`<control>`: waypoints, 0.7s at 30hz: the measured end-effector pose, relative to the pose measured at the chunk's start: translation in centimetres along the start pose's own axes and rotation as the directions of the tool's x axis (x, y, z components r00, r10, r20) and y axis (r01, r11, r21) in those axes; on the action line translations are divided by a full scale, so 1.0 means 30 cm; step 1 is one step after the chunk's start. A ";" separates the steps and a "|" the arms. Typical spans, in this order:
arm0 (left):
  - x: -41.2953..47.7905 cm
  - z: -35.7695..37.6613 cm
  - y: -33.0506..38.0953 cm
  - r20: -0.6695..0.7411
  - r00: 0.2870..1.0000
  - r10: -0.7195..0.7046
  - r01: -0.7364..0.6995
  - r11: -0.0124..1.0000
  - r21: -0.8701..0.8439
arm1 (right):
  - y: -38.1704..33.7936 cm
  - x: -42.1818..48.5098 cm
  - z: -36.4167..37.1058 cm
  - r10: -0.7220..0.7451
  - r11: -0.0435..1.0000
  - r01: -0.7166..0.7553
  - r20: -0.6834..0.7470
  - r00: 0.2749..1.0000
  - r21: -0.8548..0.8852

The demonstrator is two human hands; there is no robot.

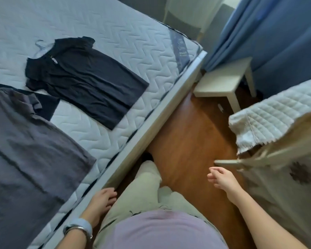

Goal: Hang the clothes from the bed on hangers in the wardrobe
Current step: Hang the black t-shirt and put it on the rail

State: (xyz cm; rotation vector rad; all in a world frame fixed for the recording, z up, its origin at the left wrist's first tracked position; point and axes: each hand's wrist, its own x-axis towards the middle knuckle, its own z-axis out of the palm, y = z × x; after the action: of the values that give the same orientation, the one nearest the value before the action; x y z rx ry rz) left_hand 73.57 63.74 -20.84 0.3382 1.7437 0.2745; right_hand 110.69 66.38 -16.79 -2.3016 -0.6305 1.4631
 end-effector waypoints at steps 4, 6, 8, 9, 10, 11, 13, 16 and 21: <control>0.083 -0.021 0.117 -0.047 0.995 -0.083 0.081 0.996 -0.027 | -0.163 0.135 0.060 0.055 0.995 -0.051 0.042 0.998 -0.091; 0.124 -0.036 0.166 -0.066 0.992 -0.104 0.103 0.995 -0.017 | -0.220 0.159 0.084 0.107 0.981 -0.090 0.091 0.990 -0.173; 0.146 -0.033 0.249 -0.075 0.992 -0.101 0.098 0.994 -0.041 | -0.283 0.189 0.088 0.105 0.958 -0.062 0.142 0.984 -0.279; 0.156 -0.028 0.296 -0.081 0.992 -0.102 0.096 0.993 -0.074 | -0.320 0.209 0.082 0.099 0.951 -0.050 0.149 0.984 -0.306; 0.161 -0.022 0.344 -0.086 0.992 -0.097 0.089 0.992 -0.092 | -0.360 0.231 0.071 0.103 0.946 -0.052 0.146 0.984 -0.320; 0.164 -0.015 0.396 -0.079 0.994 -0.081 0.072 0.991 -0.111 | -0.396 0.259 0.061 0.120 0.945 -0.071 0.136 0.983 -0.320; 0.174 0.000 0.494 -0.084 0.996 -0.027 0.014 0.988 -0.155 | -0.471 0.321 0.042 0.146 0.937 -0.101 0.114 0.983 -0.335; 0.191 0.029 0.586 -0.120 0.993 0.008 -0.035 0.973 -0.228 | -0.581 0.417 0.025 0.142 0.903 -0.076 0.126 0.982 -0.424; 0.197 0.117 0.614 -0.169 0.970 -0.174 0.089 0.903 -0.421 | -0.847 0.615 0.054 0.061 0.740 0.127 0.254 0.965 -0.660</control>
State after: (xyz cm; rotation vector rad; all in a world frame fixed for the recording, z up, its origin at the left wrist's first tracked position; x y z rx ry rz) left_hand 77.31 83.02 -20.19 -0.1210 1.8449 0.5829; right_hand 111.38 97.77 -18.64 -2.5798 -1.4914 1.7408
